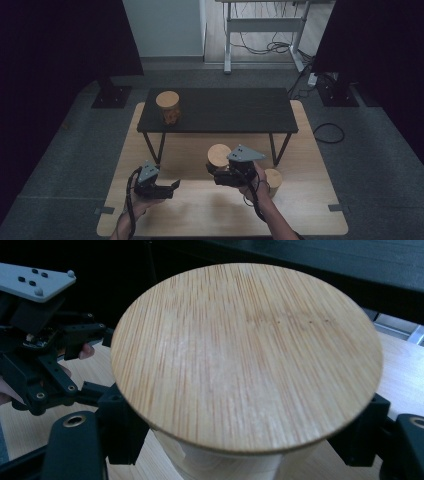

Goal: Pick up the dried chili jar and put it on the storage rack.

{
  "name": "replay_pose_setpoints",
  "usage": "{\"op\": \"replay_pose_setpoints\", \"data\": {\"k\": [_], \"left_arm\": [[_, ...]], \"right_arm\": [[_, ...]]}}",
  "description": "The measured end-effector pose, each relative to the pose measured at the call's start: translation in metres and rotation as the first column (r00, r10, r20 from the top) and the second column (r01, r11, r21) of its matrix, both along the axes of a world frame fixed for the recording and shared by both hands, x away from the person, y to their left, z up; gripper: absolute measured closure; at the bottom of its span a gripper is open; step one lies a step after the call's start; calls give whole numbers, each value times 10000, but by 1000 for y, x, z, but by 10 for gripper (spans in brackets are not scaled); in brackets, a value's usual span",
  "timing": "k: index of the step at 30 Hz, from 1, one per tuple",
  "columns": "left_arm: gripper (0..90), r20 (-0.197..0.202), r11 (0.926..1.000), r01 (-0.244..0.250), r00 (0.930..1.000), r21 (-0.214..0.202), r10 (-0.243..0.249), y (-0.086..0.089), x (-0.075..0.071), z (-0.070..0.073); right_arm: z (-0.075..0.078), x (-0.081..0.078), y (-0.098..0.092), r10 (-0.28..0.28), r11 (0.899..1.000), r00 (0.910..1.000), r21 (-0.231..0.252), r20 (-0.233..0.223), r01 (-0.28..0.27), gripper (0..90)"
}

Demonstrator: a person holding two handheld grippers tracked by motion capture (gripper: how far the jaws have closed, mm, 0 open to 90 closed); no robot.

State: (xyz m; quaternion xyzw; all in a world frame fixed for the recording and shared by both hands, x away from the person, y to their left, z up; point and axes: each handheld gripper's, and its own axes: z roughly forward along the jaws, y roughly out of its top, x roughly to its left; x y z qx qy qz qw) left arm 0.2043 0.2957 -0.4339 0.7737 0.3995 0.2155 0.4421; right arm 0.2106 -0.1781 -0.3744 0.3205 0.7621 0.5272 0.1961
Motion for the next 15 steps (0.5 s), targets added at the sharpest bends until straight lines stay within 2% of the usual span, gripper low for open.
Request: {"op": "replay_pose_setpoints", "data": {"k": [15], "left_arm": [[40,-119,9996,180,9998,215,-177,-7,2,-3]], "right_arm": [[9,2,-2,15,9999,9999,-113,123,-14,239]]}}
